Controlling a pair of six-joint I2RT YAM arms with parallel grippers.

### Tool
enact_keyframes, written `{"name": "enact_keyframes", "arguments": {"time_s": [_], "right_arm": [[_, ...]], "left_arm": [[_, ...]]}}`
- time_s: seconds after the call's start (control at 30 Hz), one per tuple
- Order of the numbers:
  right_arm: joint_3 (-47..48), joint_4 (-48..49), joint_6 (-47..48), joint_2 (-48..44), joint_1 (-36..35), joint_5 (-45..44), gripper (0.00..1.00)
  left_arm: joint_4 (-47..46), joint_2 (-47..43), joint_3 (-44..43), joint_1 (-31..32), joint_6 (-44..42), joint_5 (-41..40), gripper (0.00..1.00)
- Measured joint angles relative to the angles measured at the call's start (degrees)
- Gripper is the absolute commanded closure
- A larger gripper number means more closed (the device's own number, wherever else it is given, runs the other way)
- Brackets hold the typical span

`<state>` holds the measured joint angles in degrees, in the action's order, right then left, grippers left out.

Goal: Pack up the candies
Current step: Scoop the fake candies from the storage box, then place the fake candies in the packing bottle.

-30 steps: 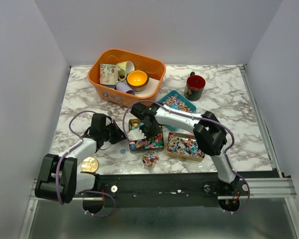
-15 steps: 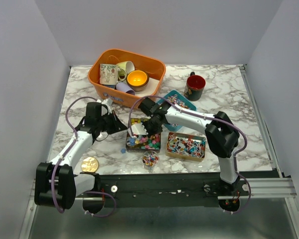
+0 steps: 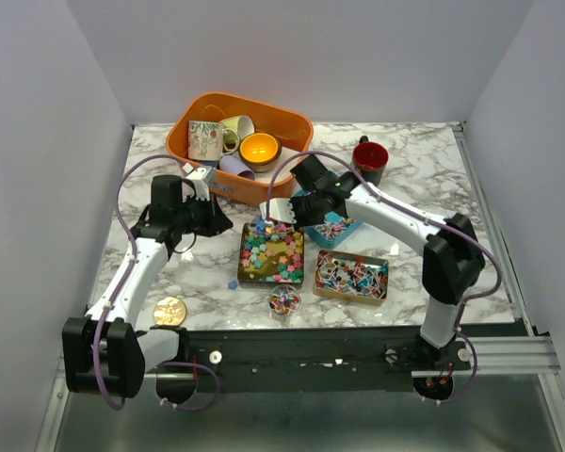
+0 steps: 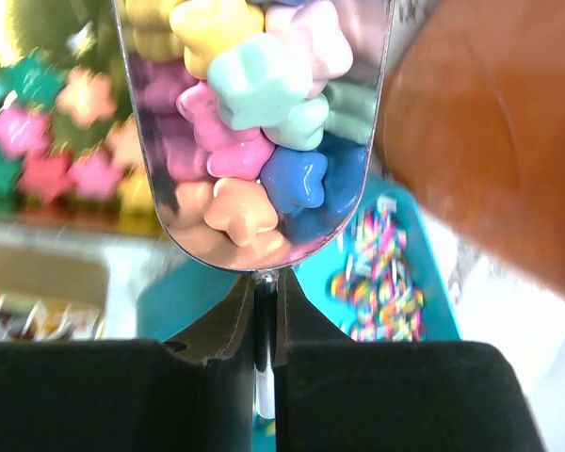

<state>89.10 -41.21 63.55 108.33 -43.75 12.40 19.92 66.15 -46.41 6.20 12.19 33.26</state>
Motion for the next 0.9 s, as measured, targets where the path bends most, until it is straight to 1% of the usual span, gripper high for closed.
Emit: {"name": "enact_keyframes", "arguments": {"time_s": [0.03,0.1,0.13,0.17,0.23,0.27,0.4,0.47,0.63,0.8,0.9], "right_arm": [[-1.38,0.13,0.15,-1.79,0.42,-0.09,0.99],[-3.76,-0.39,0.55,-5.66,0.57,-0.13,0.99],[-4.94,-0.31,0.87,-7.56,0.42,-0.15,0.99],[-6.36,-0.42,1.33,-9.75,0.17,-0.26,0.99],[-9.33,-1.18,2.78,-14.14,-0.42,-1.05,0.99],[-10.38,-1.62,3.19,-15.65,-0.61,-1.55,0.99],[-13.94,-4.39,5.55,-20.65,-2.62,-5.84,0.99],[-15.1,-6.01,6.21,-21.97,-3.96,-7.89,0.99],[-19.34,-10.8,7.08,-25.46,-10.38,-14.88,0.99],[-20.76,-15.28,6.34,-25.44,-15.56,-20.72,0.99],[-20.37,-17.55,5.03,-24.26,-17.05,-23.47,0.99]], "left_arm": [[0.0,-0.2,-0.31,-0.57,-0.81,0.02,0.89],[0.0,-0.72,-0.37,-1.09,-1.55,0.02,0.84],[0.0,-1.07,-0.35,-1.33,-1.75,-0.02,0.79],[-0.07,-1.51,-0.28,-1.49,-1.88,-0.04,0.71],[-0.09,-2.51,0.07,-1.68,-1.84,-0.17,0.66],[-0.13,-3.08,0.35,-1.77,-1.66,-0.28,0.6],[-0.26,-6.75,2.75,-2.23,-1.18,-0.66,0.48],[-0.44,-8.7,4.2,-2.54,-1.05,-0.76,0.45],[-0.55,-12.37,6.56,-3.76,-0.2,-0.92,0.44],[-0.76,-15.41,8.63,-4.81,0.35,-1.49,0.44],[-0.9,-16.81,9.4,-5.18,0.94,-1.68,0.44]]}}
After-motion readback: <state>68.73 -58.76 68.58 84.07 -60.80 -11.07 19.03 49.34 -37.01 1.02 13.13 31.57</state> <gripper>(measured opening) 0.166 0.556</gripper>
